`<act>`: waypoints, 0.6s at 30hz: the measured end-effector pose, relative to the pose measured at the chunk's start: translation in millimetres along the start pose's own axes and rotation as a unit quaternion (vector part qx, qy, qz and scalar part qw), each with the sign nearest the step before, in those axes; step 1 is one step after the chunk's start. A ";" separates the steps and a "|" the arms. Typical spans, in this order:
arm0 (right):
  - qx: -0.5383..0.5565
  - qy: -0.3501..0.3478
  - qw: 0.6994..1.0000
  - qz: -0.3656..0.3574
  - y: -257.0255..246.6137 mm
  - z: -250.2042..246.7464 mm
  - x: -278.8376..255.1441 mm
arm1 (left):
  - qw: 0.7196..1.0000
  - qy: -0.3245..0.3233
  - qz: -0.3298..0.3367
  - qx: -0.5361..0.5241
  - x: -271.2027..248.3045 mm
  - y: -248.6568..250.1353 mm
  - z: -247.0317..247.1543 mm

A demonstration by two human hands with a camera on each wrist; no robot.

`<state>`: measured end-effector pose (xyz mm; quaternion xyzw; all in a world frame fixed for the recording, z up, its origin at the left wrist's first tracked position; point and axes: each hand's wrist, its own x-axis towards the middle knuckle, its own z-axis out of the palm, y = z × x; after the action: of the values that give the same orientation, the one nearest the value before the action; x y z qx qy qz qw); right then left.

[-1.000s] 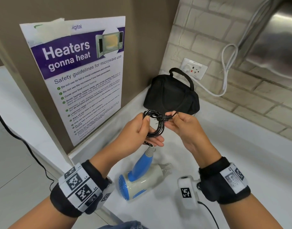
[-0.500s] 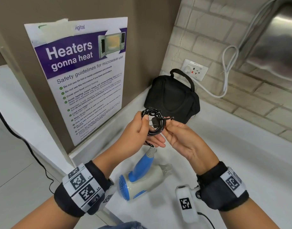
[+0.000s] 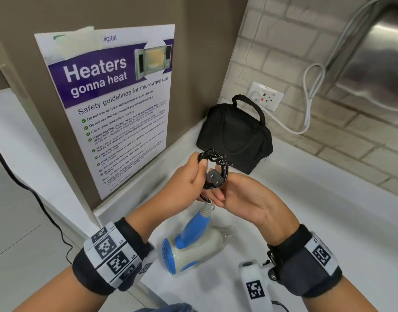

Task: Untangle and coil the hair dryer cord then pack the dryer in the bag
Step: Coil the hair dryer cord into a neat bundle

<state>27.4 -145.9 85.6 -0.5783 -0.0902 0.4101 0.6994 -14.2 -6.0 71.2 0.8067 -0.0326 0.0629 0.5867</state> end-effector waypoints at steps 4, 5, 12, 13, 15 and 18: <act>0.048 0.006 0.999 0.000 -5.3 2.1 -5.3 | 0.998 0.015 0.028 0.047 1.6 2.8 1.5; 0.064 0.012 0.998 0.004 -6.8 1.7 -6.4 | 0.998 0.021 0.030 0.060 2.1 2.4 1.4; 0.075 0.038 0.996 0.022 -7.4 -8.9 -8.5 | 0.997 0.033 0.012 0.063 5.6 6.9 -6.5; 0.086 0.040 0.995 0.020 -8.2 -9.1 -9.8 | 0.997 0.028 0.015 0.075 5.8 7.6 -6.4; 0.107 0.019 0.994 0.016 -10.1 -9.8 -13.0 | 0.993 0.035 0.019 0.112 6.2 6.5 -6.4; 0.103 0.010 0.994 0.023 -15.1 -4.2 -17.4 | 0.991 0.031 0.016 0.132 4.8 7.3 -4.5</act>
<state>25.7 -160.7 103.7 -0.5095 -0.0270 0.4270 0.7465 -10.7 -3.9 80.1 0.8739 -0.0187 0.1010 0.4751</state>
